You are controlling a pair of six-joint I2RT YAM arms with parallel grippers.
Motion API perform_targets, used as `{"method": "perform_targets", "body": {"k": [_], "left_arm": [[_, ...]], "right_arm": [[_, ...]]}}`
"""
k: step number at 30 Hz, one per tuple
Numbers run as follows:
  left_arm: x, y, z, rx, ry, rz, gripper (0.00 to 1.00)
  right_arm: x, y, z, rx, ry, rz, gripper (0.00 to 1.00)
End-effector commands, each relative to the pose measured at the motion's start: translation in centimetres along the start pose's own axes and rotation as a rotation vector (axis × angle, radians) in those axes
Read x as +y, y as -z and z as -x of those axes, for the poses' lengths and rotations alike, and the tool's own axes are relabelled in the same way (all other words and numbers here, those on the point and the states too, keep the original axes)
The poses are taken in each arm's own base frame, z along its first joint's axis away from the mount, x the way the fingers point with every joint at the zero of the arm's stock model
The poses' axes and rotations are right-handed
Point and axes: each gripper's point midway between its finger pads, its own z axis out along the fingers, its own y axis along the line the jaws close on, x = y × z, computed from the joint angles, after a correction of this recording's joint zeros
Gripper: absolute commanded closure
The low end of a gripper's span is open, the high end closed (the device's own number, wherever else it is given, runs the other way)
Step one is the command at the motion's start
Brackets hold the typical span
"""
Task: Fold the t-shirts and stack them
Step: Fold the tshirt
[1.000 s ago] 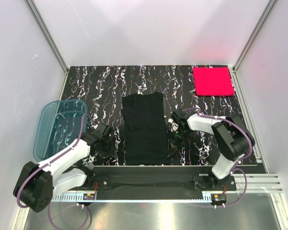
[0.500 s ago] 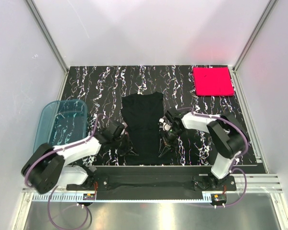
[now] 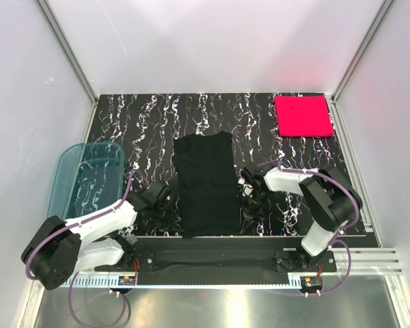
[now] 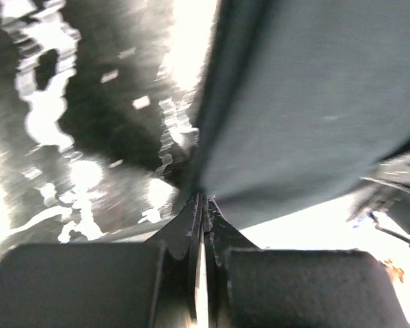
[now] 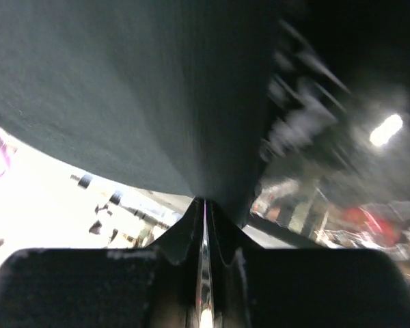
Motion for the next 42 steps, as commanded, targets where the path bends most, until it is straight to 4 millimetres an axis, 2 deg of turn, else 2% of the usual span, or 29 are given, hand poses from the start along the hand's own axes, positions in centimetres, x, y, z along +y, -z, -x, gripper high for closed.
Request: {"method": "perform_targets", "body": {"k": [1, 2, 3, 4, 6, 7, 9, 10, 13, 17, 21, 25, 28, 32, 39, 42], "left_arm": [[1.7, 1.3, 0.4, -0.033, -0.024, 0.122, 0.95], [1.2, 1.9, 0.5, -0.043, -0.038, 0.106, 0.94], [0.8, 2.4, 0.5, -0.053, -0.045, 0.091, 0.85], [0.4, 3.0, 0.5, -0.059, -0.042, 0.083, 0.75], [-0.3, 3.7, 0.3, -0.069, -0.029, 0.035, 0.52], [-0.8, 3.8, -0.1, -0.052, -0.022, 0.005, 0.47], [-0.9, 3.4, -0.9, -0.02, 0.019, -0.029, 0.43], [-1.9, 3.3, -1.2, 0.005, 0.023, -0.085, 0.42], [-2.0, 2.4, -1.8, 0.035, 0.086, -0.102, 0.42], [-2.2, 1.8, -1.7, 0.031, 0.181, -0.113, 0.42], [-1.5, 0.8, -2.2, 0.045, 0.278, -0.101, 0.44], [-1.8, -0.1, -2.7, 0.069, 0.322, -0.098, 0.46], [-1.2, -0.5, -3.4, 0.095, 0.342, -0.028, 0.47], [0.0, -0.9, -3.4, 0.073, 0.411, 0.01, 0.52], [-0.3, -0.8, -2.5, 0.021, 0.449, -0.063, 0.62], [-0.6, -0.8, -2.1, -0.002, 0.442, -0.079, 0.72]], "right_arm": [[-1.8, 2.2, 0.5, -0.12, -0.046, -0.157, 0.89], [-1.3, 2.5, 0.4, -0.131, -0.042, -0.136, 0.86], [-0.6, 3.2, 0.3, -0.159, -0.034, -0.102, 0.79], [-0.1, 3.4, 0.4, -0.177, -0.034, -0.079, 0.61], [0.4, 3.6, 0.1, -0.202, -0.041, -0.043, 0.54], [0.4, 3.7, 0.2, -0.215, -0.039, -0.039, 0.51], [-0.1, 3.4, -0.1, -0.219, -0.058, -0.043, 0.45], [-0.2, 3.3, 0.0, -0.226, -0.066, -0.036, 0.44], [-0.5, 2.6, -0.2, -0.222, -0.109, -0.001, 0.39], [-1.7, 2.5, 0.1, -0.238, -0.211, 0.088, 0.39], [-2.5, 2.6, 0.4, -0.258, -0.248, 0.137, 0.38], [-2.5, 2.0, 0.3, -0.241, -0.261, 0.16, 0.38], [-2.6, 1.7, 0.3, -0.231, -0.275, 0.163, 0.39], [-2.7, 1.5, 0.3, -0.225, -0.285, 0.162, 0.39], [-3.0, 1.2, -0.2, -0.202, -0.301, 0.151, 0.4], [-3.1, 1.0, 0.0, -0.204, -0.3, 0.148, 0.39]]}}
